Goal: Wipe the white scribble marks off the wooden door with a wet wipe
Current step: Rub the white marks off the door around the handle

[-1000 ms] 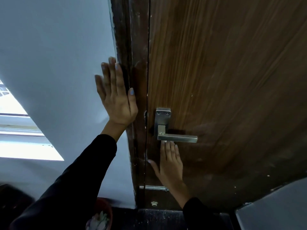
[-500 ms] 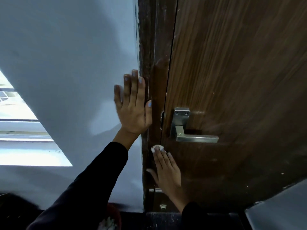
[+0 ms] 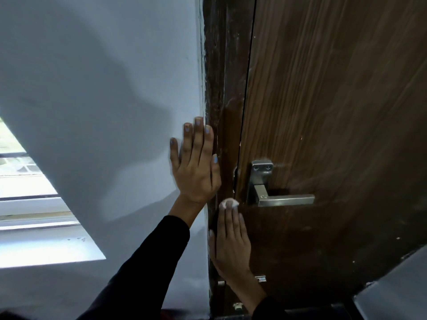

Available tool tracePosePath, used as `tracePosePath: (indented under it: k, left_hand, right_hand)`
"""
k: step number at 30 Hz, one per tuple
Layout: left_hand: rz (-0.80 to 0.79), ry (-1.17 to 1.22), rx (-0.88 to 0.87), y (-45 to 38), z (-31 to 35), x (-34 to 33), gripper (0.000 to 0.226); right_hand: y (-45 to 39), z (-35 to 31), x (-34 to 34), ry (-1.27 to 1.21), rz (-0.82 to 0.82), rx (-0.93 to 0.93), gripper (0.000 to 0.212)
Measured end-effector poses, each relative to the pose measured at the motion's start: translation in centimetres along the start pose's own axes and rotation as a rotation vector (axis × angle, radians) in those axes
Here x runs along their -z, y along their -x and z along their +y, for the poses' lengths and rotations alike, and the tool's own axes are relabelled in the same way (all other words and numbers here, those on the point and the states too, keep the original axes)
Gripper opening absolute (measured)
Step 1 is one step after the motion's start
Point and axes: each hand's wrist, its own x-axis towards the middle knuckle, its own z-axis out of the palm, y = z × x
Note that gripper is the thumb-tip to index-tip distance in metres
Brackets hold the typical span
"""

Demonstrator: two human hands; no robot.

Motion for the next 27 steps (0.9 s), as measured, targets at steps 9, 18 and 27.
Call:
tracePosePath:
  k: [9,18,27]
  left_hand:
    - [-0.018,0.037,0.009,-0.1,0.1,0.9,0.056]
    - [-0.142,0.026,0.038,-0.8,0.6,3.0,0.049]
    - [-0.131,0.036,0.085,-2.6,1.8,3.7,0.053]
  right_hand:
    - [-3.7,-4.1,4.1,-0.059,0.084,-0.109,0.083]
    - [-6.9,-5.0,7.6,-0.052,0.064,-0.096,0.091]
    - [-7.0,-3.3,11.4,0.181,0.028,0.010,0.081]
